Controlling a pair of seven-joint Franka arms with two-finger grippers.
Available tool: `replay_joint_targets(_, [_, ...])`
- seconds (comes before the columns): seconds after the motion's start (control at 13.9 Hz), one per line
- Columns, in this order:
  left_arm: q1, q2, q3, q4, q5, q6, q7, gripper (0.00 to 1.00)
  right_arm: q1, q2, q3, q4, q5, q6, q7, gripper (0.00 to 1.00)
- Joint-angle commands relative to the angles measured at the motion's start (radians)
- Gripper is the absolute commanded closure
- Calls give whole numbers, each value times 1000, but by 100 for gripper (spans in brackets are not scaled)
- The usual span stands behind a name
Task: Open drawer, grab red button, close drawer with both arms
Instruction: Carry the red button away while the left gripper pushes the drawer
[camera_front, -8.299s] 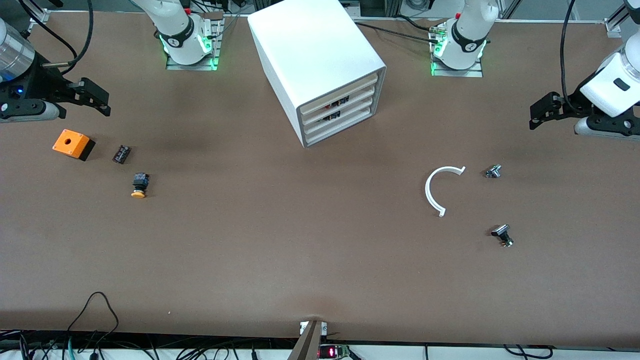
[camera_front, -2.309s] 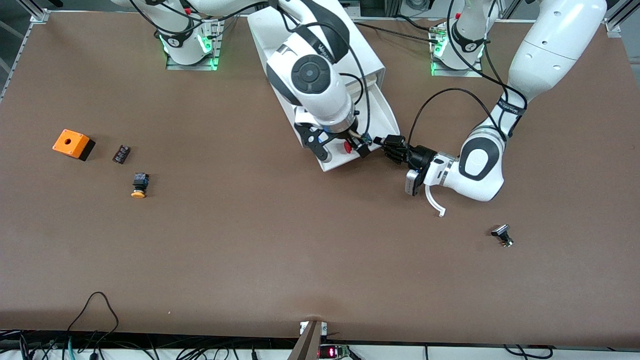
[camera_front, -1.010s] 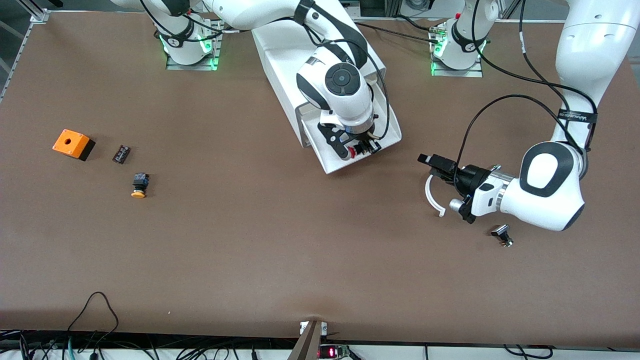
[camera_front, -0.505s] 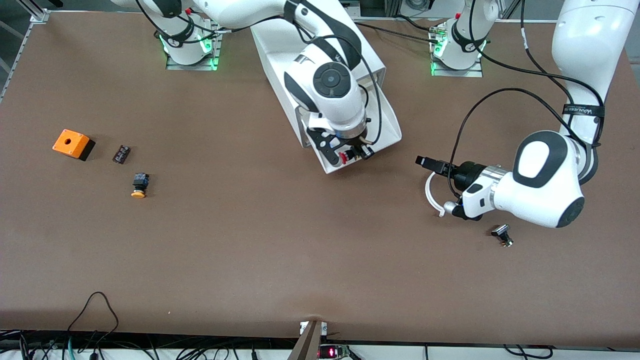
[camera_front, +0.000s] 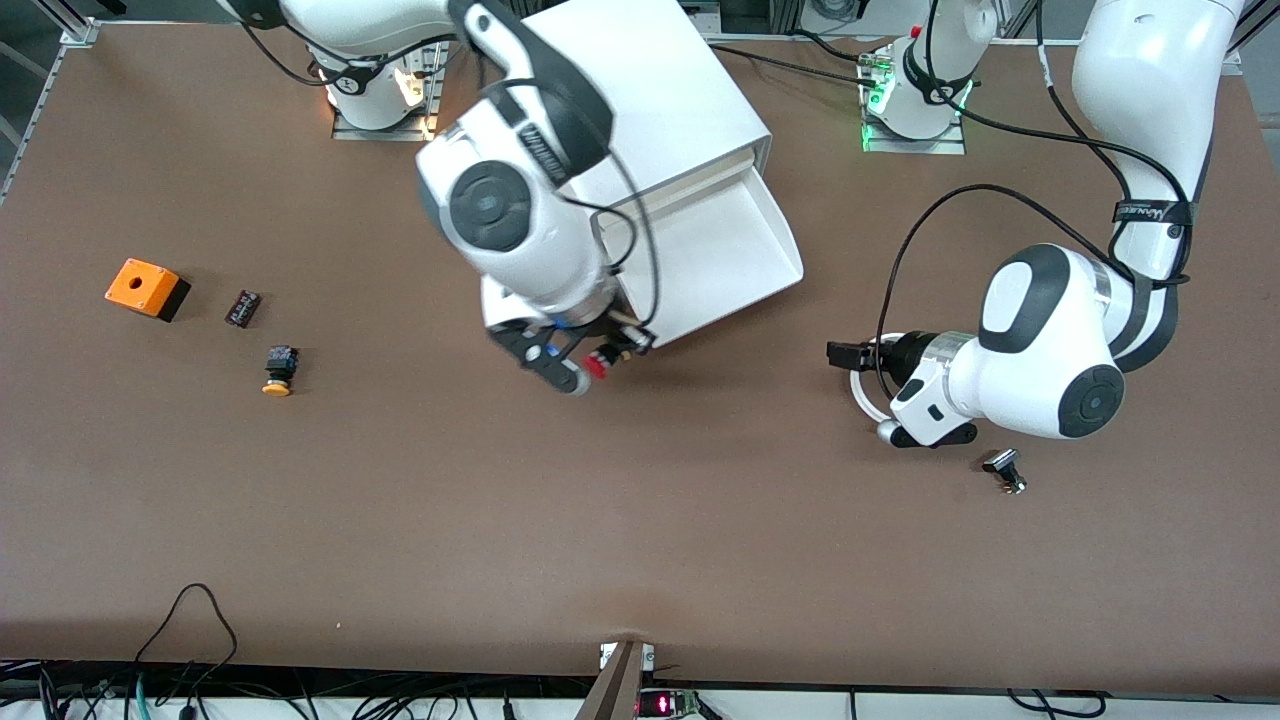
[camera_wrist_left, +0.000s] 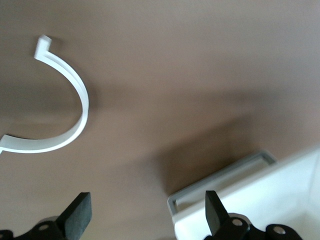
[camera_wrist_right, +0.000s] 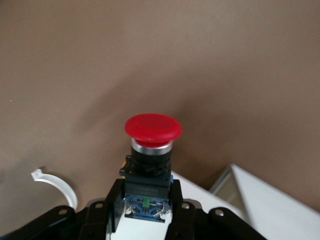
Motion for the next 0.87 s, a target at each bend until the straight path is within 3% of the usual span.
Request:
replay_joint_targets(0.0, [-93, -59, 7, -94, 95, 135, -234, 0, -77, -38, 8, -13, 1, -135, -271, 100])
replay_joint_targets(0.14, [-156, -61, 7, -140, 130, 243, -386, 0, -94, -79, -64, -71, -18, -173, -468, 100])
replay_joint_targets(0.36, [-238, -56, 7, -187, 213, 362, -580, 0, -94, -170, -191, -258, -16, -121, -727, 100])
replay_joint_targets(0.65, [-284, -64, -9, -238, 213, 398, -685, 0, -94, -320, -300, -653, -10, 146, -984, 100])
replay_joint_targets(0.79, [-285, -82, -35, -279, 212, 400, -697, 0, -96, -352, -340, -792, -7, 261, -1060, 100])
